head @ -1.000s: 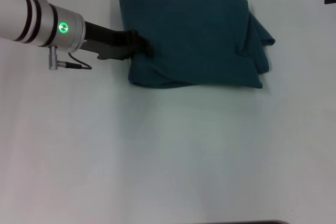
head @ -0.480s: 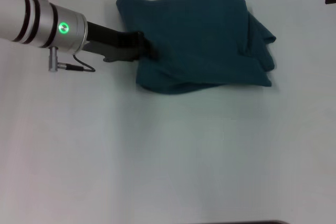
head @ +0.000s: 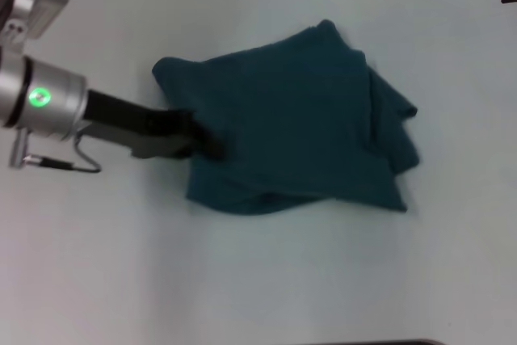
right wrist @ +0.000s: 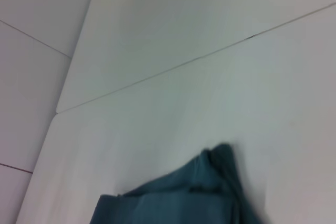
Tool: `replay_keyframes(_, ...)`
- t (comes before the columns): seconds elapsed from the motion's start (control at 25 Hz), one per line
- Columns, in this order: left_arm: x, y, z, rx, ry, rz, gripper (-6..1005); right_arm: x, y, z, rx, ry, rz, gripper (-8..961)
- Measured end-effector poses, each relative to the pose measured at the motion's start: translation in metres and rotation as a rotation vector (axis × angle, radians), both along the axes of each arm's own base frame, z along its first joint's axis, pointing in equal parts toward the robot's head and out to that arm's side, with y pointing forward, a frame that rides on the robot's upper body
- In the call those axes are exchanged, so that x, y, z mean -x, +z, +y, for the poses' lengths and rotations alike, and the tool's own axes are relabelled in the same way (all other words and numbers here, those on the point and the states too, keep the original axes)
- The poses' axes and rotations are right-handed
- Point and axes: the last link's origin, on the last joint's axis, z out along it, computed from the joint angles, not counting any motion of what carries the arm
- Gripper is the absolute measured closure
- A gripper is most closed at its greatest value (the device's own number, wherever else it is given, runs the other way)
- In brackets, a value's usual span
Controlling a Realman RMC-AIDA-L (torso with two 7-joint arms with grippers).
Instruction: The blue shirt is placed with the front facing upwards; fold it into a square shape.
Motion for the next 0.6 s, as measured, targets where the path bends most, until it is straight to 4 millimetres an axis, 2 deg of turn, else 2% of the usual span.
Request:
replay_keyframes(0.36,0.04,0.029,-0.004,-0.037,0.103,0.055,851,0.001,-0.001,0.0,0.005,0.002,0.001,31)
replay_keyframes(0.6,0.047,0.04,0.0,-0.071,0.124,0.051,858,0.001,-0.002,0.0,0.005,0.002,0.003,32)
